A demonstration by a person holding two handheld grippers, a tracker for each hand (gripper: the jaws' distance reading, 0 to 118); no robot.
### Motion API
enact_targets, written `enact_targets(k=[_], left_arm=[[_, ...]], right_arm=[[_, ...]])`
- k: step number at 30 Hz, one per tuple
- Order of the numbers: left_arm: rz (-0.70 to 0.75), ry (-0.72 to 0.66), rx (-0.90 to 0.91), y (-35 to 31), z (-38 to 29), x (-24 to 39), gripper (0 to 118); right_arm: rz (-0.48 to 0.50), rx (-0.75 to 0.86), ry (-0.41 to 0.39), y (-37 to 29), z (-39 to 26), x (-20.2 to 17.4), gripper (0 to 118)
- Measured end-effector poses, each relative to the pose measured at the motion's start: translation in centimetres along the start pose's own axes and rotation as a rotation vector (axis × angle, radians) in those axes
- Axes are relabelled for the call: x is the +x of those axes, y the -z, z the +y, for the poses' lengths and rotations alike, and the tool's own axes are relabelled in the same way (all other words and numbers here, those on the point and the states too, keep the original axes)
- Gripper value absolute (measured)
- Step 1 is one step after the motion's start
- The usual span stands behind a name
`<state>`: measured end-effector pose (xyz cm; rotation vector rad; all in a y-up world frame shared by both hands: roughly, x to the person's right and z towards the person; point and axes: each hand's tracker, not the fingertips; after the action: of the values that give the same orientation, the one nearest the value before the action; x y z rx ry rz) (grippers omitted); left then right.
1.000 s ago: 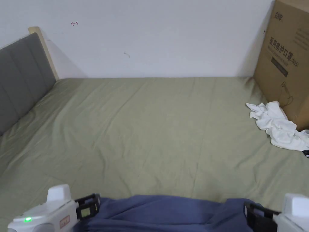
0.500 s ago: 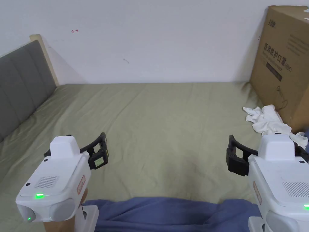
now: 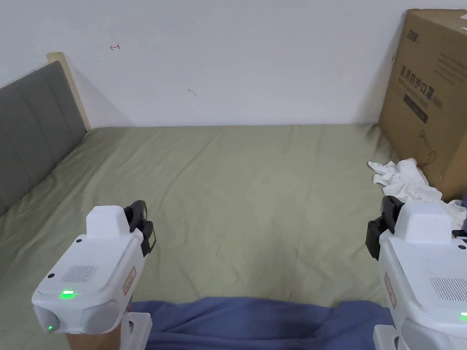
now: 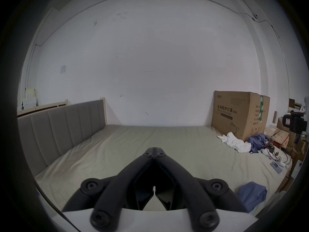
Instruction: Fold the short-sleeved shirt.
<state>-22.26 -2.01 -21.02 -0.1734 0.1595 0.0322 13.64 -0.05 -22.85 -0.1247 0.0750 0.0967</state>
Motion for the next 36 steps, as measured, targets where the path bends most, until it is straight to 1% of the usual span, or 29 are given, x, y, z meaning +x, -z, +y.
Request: enact_targets(k=[2,5,9,10,11,13,16,18,19,20,21,22,23,24,25,28,30,31,32,33,35,36], left_arm=[[-0.033,-0.019,-0.06,0.5,-0.2,-0.8,0],[-0.121,-0.106,-0.204,1.9,-0.8,-2.8,0],[-0.239,-0.295,-0.397,4.3,-3.0,-7.2,0],[-0.267,-0.343,-0.476,5.0,-4.0,-8.3,0],[-0.256,-0.366,-0.504,5.5,-4.8,-9.2,0],[-0.28,-0.391,-0.615,6.3,-6.6,-10.9,0],[-0.277,-0.387,-0.725,7.3,-9.3,-13.0,0],[-0.288,-0.417,-0.81,8.3,-11.3,-14.6,1],[-0.293,-0.442,-0.84,8.7,-12.2,-15.3,5],[-0.295,-0.478,-0.878,9.2,-13.1,-16.1,12],[-0.283,-0.499,-0.896,9.4,-13.9,-16.5,24],[-0.289,-0.512,-0.898,9.7,-14.6,-17.0,44],[-0.283,-0.525,-0.899,9.9,-15.1,-17.4,69],[-0.275,-0.54,-0.909,10.2,-15.7,-17.8,80],[-0.271,-0.546,-0.922,10.5,-16.3,-18.1,83],[-0.254,-0.563,-0.933,11.0,-17.3,-18.9,83],[-0.249,-0.576,-0.954,11.3,-18.0,-19.2,81],[-0.248,-0.583,-0.961,11.5,-18.4,-19.2,75],[-0.249,-0.591,-0.975,11.7,-18.8,-19.1,61],[-0.257,-0.595,-0.983,11.7,-19.1,-19.0,53],[-0.27,-0.568,-1.006,11.9,-19.8,-18.3,45],[-0.248,-0.535,-1.006,11.8,-20.0,-17.8,40]], right_arm=[[0.002,-0.002,-0.005,0.1,0.0,0.0,0],[0.01,-0.009,-0.005,0.5,-0.1,0.1,0],[0.016,-0.022,-0.028,1.1,-0.4,-0.1,0],[0.018,-0.025,-0.029,1.2,-0.5,-0.3,0],[0.02,-0.029,-0.029,1.2,-0.5,-0.5,0],[0.024,-0.04,-0.034,1.6,-0.6,-0.9,0],[0.03,-0.054,-0.044,2.1,-0.9,-1.5,0],[0.034,-0.063,-0.05,2.6,-1.1,-1.9,0],[0.036,-0.067,-0.053,2.9,-1.4,-1.9,0],[0.037,-0.075,-0.059,3.2,-1.6,-2.1,0],[0.04,-0.082,-0.061,3.4,-1.8,-2.3,0],[0.043,-0.09,-0.064,3.6,-1.9,-2.5,0],[0.045,-0.096,-0.067,3.7,-2.2,-2.6,0],[0.045,-0.104,-0.073,3.8,-2.5,-2.8,0],[0.046,-0.111,-0.078,4.0,-2.7,-2.9,0],[0.046,-0.133,-0.082,4.3,-3.2,-3.2,0],[0.045,-0.146,-0.076,4.7,-3.5,-3.3,0],[0.045,-0.152,-0.074,4.8,-3.8,-3.2,0],[0.044,-0.157,-0.075,5.0,-3.9,-3.3,0],[0.044,-0.161,-0.078,5.1,-4.0,-3.3,0],[0.044,-0.167,-0.081,5.1,-4.1,-3.3,0],[0.045,-0.169,-0.079,5.2,-4.2,-3.2,0]])
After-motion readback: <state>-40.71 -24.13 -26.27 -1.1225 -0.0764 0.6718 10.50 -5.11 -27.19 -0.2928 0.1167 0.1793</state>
